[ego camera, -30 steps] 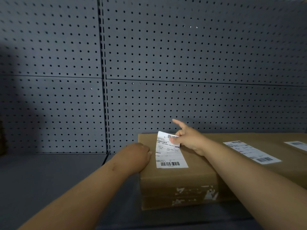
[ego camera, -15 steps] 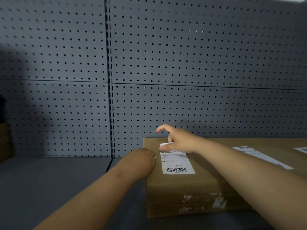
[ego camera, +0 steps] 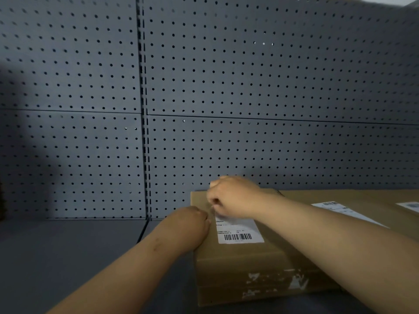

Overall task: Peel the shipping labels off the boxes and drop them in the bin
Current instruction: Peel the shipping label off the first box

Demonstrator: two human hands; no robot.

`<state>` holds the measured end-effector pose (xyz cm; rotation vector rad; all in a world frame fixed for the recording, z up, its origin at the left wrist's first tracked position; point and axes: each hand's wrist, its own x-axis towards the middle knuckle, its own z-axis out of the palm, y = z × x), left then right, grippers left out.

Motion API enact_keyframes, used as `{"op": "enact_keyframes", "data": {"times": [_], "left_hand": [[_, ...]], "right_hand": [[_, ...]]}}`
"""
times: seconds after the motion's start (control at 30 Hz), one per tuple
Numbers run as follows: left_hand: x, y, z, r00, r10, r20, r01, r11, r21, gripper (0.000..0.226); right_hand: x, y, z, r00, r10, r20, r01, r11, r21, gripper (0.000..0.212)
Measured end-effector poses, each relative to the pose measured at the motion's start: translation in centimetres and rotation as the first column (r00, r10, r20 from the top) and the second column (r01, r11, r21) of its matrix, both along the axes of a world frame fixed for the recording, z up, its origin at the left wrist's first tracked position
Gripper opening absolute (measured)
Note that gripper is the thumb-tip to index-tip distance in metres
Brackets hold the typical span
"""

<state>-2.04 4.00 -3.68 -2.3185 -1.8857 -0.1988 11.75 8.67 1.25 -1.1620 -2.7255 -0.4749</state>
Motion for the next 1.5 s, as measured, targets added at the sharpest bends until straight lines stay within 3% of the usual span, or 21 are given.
{"op": "enact_keyframes", "data": {"times": [0.1, 0.17, 0.23, 0.37, 0.57, 0.73, 0.83, 1.1, 1.17, 1.2, 1.27, 1.3, 1.37, 1.43, 1.5], "left_hand": [[0.1, 0.1, 0.0, 1.000, -0.007, -0.014, 0.007, 1.000, -0.025, 0.041], [0.1, 0.2, 0.0, 1.000, -0.001, -0.023, 0.000, 1.000, -0.027, 0.041], [0.1, 0.4, -0.1, 1.000, -0.003, -0.017, 0.003, 1.000, -0.025, 0.041], [0.0, 0.4, -0.1, 1.000, -0.007, 0.001, 0.007, 1.000, -0.012, 0.041], [0.0, 0.1, -0.3, 0.999, -0.014, 0.031, 0.014, 1.000, -0.005, 0.040], [-0.6, 0.0, 0.5, 0.987, -0.001, 0.158, 0.008, 0.999, -0.044, 0.039], [-0.7, 0.7, 1.4, 0.982, 0.048, 0.182, -0.025, 0.992, -0.124, 0.040], [1.8, 1.8, 2.9, 0.992, 0.129, 0.007, -0.127, 0.984, -0.127, 0.039], [2.3, 2.0, 2.7, 0.981, 0.170, 0.088, -0.163, 0.983, -0.085, 0.038], [2.5, 2.0, 2.7, 0.960, 0.188, 0.209, -0.186, 0.982, -0.029, 0.038], [3.0, 1.7, 2.9, 0.857, 0.118, 0.502, -0.230, 0.958, 0.169, 0.042], [3.4, 1.4, 3.2, 0.820, 0.009, 0.573, -0.219, 0.929, 0.299, 0.048], [4.7, 0.7, 4.0, 0.815, -0.198, 0.544, -0.116, 0.865, 0.489, 0.062], [6.0, 0.6, 4.9, 0.788, -0.300, 0.537, 0.003, 0.875, 0.485, 0.076], [6.9, 0.8, 5.6, 0.669, -0.312, 0.675, 0.124, 0.942, 0.313, 0.079]], "right_hand": [[2.2, 2.1, 1.8, 0.972, -0.229, -0.050, 0.229, 0.973, -0.002, 0.008], [2.2, 2.6, 1.8, 0.972, -0.188, -0.143, 0.189, 0.982, -0.010, 0.011], [1.3, 2.0, 1.8, 0.983, -0.119, -0.137, 0.113, 0.992, -0.053, 0.012], [1.3, 1.8, 2.7, 0.966, -0.114, -0.230, 0.117, 0.993, -0.002, 0.021], [2.8, 1.2, 4.8, 0.814, -0.072, -0.576, 0.159, 0.982, 0.102, 0.019], [3.8, -0.4, 5.4, 0.765, -0.079, -0.640, 0.145, 0.988, 0.052, 0.022], [5.1, -0.9, 5.3, 0.673, -0.095, -0.733, 0.167, 0.986, 0.025, 0.030], [9.2, -1.8, 4.1, 0.351, -0.165, -0.921, 0.200, 0.975, -0.099, 0.031], [10.1, -2.1, 3.8, 0.256, -0.160, -0.953, 0.166, 0.979, -0.120, 0.028], [10.5, -2.3, 3.8, 0.233, -0.158, -0.960, 0.159, 0.980, -0.122, 0.027], [11.0, -2.7, 3.7, 0.272, -0.160, -0.949, 0.175, 0.978, -0.115, 0.026], [11.1, -2.9, 3.6, 0.318, -0.165, -0.933, 0.175, 0.978, -0.113, 0.026], [10.7, -3.3, 3.6, 0.397, -0.162, -0.903, 0.116, 0.985, -0.126, 0.024], [9.8, -3.6, 3.4, 0.408, -0.118, -0.905, -0.026, 0.990, -0.141, 0.023], [8.8, -3.6, 3.5, 0.388, -0.073, -0.919, -0.144, 0.980, -0.139, 0.022]]}}
